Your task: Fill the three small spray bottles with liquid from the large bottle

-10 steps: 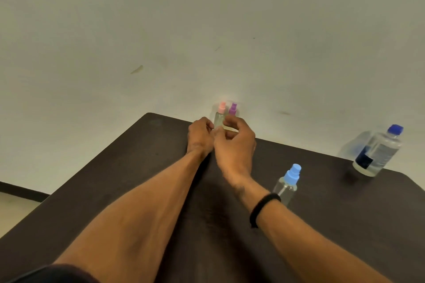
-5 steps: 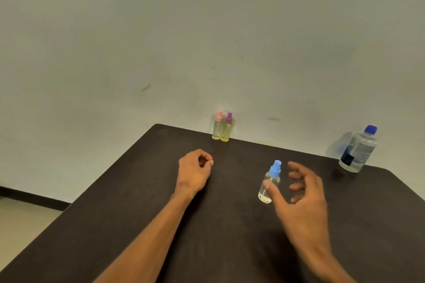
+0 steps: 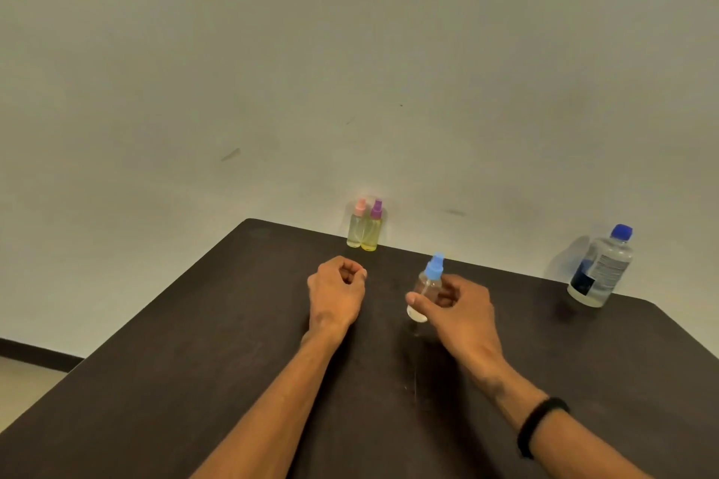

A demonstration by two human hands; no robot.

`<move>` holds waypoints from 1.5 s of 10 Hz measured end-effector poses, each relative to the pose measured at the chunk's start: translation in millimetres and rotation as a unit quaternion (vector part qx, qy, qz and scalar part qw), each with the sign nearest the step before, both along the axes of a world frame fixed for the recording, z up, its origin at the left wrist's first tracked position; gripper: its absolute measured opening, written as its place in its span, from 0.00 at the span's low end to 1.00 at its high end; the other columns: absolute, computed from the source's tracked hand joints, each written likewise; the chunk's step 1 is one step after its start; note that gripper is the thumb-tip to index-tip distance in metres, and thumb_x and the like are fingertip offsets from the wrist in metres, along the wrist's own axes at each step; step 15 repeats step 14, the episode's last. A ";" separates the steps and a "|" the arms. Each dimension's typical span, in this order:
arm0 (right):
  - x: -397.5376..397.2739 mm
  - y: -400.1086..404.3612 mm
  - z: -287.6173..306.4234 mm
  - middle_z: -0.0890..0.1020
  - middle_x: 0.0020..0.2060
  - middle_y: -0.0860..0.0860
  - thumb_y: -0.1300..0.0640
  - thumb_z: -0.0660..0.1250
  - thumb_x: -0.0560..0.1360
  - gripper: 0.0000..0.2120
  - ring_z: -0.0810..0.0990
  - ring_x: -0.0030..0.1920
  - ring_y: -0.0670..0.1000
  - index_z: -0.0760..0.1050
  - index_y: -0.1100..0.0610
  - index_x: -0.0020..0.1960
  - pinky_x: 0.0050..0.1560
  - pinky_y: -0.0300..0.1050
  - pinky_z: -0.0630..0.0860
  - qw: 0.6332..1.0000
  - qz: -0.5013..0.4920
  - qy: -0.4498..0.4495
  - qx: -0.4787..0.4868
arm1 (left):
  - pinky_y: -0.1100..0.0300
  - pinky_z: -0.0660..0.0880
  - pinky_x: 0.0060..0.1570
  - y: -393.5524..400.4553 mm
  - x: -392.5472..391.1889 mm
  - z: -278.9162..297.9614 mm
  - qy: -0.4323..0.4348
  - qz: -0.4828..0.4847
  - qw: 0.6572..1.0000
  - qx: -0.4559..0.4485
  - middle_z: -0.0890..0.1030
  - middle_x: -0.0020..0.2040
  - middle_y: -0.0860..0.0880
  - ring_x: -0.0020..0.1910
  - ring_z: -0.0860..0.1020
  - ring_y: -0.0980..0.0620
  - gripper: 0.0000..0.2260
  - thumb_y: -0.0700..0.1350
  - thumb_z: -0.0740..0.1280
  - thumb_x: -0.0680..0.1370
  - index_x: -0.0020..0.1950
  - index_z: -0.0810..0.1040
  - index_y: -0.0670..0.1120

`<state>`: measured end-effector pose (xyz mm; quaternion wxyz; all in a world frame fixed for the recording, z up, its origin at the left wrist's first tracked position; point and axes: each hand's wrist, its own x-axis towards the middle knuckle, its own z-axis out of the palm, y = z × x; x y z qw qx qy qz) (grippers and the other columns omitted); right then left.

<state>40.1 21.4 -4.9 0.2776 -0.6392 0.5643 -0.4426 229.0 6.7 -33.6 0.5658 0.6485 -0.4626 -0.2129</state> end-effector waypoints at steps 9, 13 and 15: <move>73.9 -190.5 -10.7 0.81 0.61 0.56 0.58 0.84 0.69 0.25 0.82 0.59 0.58 0.79 0.57 0.62 0.55 0.44 0.77 0.997 -0.067 0.044 -0.006 | 0.56 0.83 0.49 -15.0 -8.8 -17.1 -0.105 0.011 0.993 -0.043 0.83 0.46 0.55 0.47 0.82 0.53 0.05 0.48 0.71 0.82 0.57 0.82 0.51; 64.9 -185.9 -16.5 0.80 0.64 0.56 0.53 0.83 0.71 0.31 0.80 0.60 0.54 0.75 0.57 0.69 0.56 0.41 0.74 0.999 -0.042 0.035 0.001 | 0.54 0.83 0.50 -17.8 -8.3 -20.1 -0.150 0.002 0.987 -0.051 0.83 0.47 0.54 0.49 0.81 0.52 0.08 0.49 0.71 0.81 0.60 0.82 0.51; 51.4 -169.4 -14.6 0.82 0.59 0.54 0.51 0.82 0.72 0.30 0.80 0.63 0.55 0.75 0.57 0.70 0.61 0.45 0.77 0.999 -0.038 0.036 -0.002 | 0.54 0.84 0.49 -20.8 -6.9 -22.2 -0.177 0.012 0.983 -0.038 0.83 0.45 0.55 0.48 0.81 0.52 0.07 0.49 0.72 0.81 0.59 0.82 0.51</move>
